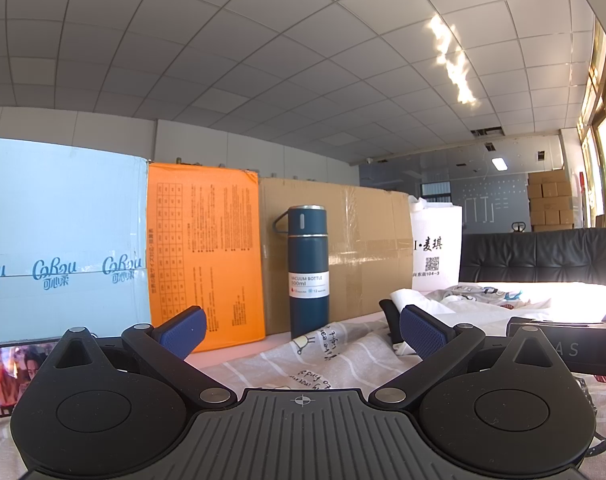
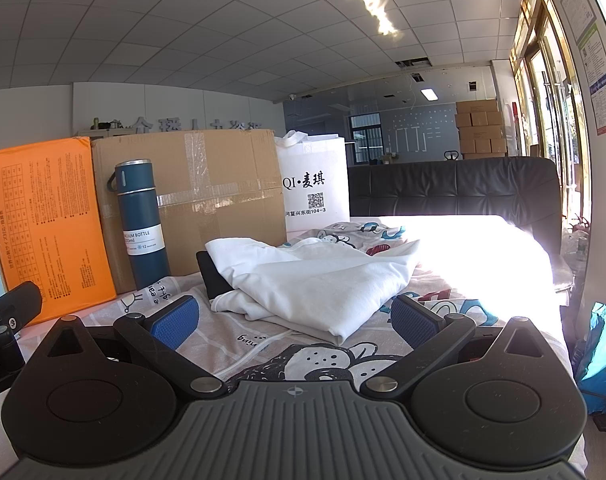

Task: Fold clothes

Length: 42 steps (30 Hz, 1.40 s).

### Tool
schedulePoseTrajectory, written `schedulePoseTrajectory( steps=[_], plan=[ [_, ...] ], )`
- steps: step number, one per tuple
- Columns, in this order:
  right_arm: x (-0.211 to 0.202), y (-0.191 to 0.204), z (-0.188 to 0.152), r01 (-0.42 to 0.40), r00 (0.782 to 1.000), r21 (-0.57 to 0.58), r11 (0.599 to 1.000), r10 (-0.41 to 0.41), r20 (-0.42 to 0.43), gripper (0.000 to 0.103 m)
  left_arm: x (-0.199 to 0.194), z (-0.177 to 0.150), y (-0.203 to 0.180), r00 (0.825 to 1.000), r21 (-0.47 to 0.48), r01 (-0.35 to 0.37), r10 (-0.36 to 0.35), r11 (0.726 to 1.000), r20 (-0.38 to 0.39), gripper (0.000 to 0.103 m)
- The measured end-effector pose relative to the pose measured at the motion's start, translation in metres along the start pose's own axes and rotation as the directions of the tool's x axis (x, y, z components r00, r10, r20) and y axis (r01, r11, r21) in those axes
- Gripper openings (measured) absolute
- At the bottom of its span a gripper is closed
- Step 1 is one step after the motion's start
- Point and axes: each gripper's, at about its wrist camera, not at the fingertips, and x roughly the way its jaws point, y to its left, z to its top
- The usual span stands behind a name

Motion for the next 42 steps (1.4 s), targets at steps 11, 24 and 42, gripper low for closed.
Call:
schedulePoseTrajectory(
  steps=[11, 24, 42],
  plan=[
    [-0.0001, 0.0000, -0.0001, 0.000, 1.000, 0.000, 1.000, 0.000, 0.000, 0.103, 0.0006, -0.0004, 0.0030, 1.000, -0.021, -0.018, 0.018, 1.000, 0.003, 0.103],
    [-0.0013, 0.0011, -0.0003, 0.005, 1.000, -0.008, 1.000, -0.005, 0.008, 0.103, 0.0009, 0.0001, 0.0049, 1.000, -0.022, 0.026, -0.026, 0.999, 0.009, 0.103],
    [-0.0002, 0.0030, -0.0006, 0.006, 1.000, -0.014, 1.000, -0.006, -0.001, 0.103, 0.0041, 0.0004, 0.0020, 1.000, -0.008, 0.018, -0.018, 1.000, -0.003, 0.103]
  ],
)
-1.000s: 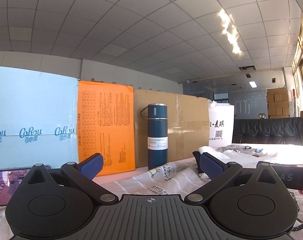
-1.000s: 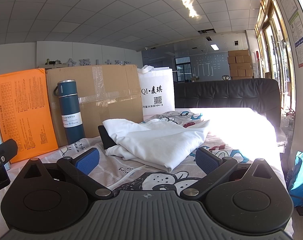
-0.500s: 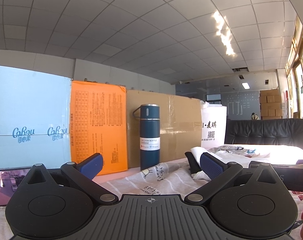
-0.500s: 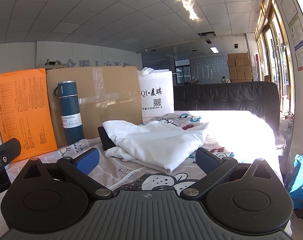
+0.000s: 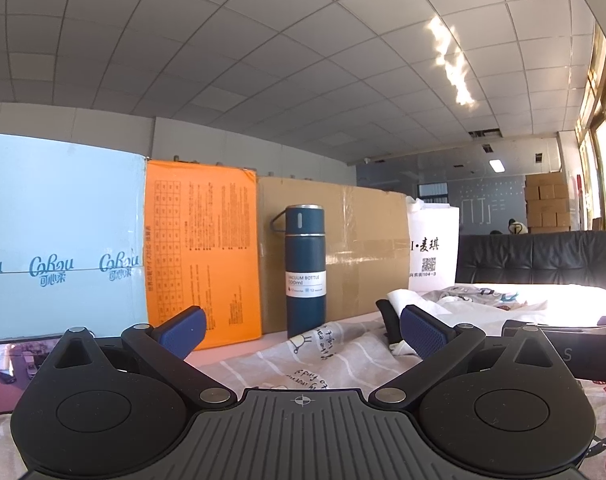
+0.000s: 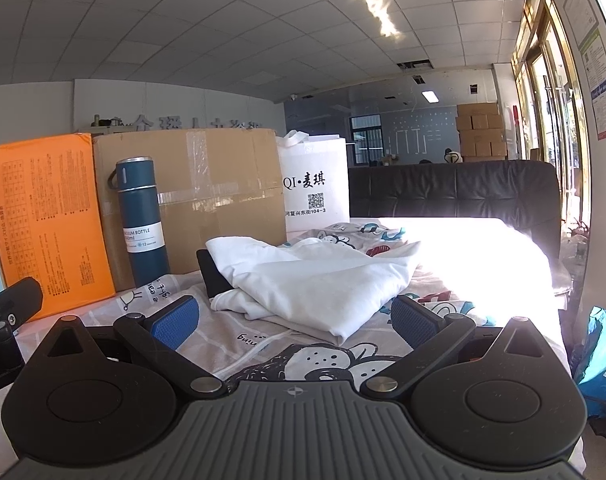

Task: Fold clothes

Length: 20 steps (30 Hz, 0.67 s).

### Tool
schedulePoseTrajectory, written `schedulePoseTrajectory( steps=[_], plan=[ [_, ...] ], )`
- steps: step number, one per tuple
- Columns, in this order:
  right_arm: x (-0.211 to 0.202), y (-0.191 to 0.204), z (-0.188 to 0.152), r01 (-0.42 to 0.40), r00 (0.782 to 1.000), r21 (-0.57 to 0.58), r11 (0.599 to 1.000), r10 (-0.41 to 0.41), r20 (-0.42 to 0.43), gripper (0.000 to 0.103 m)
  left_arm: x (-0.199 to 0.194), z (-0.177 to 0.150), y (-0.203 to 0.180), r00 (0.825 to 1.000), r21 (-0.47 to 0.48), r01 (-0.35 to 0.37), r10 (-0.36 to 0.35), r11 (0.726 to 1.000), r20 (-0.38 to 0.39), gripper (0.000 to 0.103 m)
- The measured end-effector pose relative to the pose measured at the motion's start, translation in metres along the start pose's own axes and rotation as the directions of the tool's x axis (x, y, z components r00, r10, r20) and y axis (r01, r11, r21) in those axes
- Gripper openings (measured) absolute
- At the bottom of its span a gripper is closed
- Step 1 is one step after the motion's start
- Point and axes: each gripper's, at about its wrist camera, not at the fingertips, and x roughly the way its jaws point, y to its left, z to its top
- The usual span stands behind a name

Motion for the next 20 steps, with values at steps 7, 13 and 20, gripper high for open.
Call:
schedulePoseTrajectory(
  steps=[7, 13, 20],
  plan=[
    [0.0026, -0.0002, -0.0003, 0.007, 1.000, 0.001, 1.000, -0.007, -0.012, 0.103, -0.0005, -0.0009, 0.0008, 1.000, 0.000, 0.001, -0.001, 1.000, -0.002, 0.103],
    [0.0027, -0.0010, -0.0001, 0.007, 1.000, 0.002, 1.000, -0.007, -0.014, 0.103, -0.0008, -0.0012, 0.0016, 1.000, -0.004, 0.004, -0.004, 1.000, -0.002, 0.103],
    [0.0026, -0.0011, -0.0004, 0.008, 1.000, 0.007, 1.000, -0.008, -0.014, 0.103, -0.0010, -0.0012, 0.0018, 1.000, -0.005, 0.003, -0.003, 1.000, -0.001, 0.103]
  ],
)
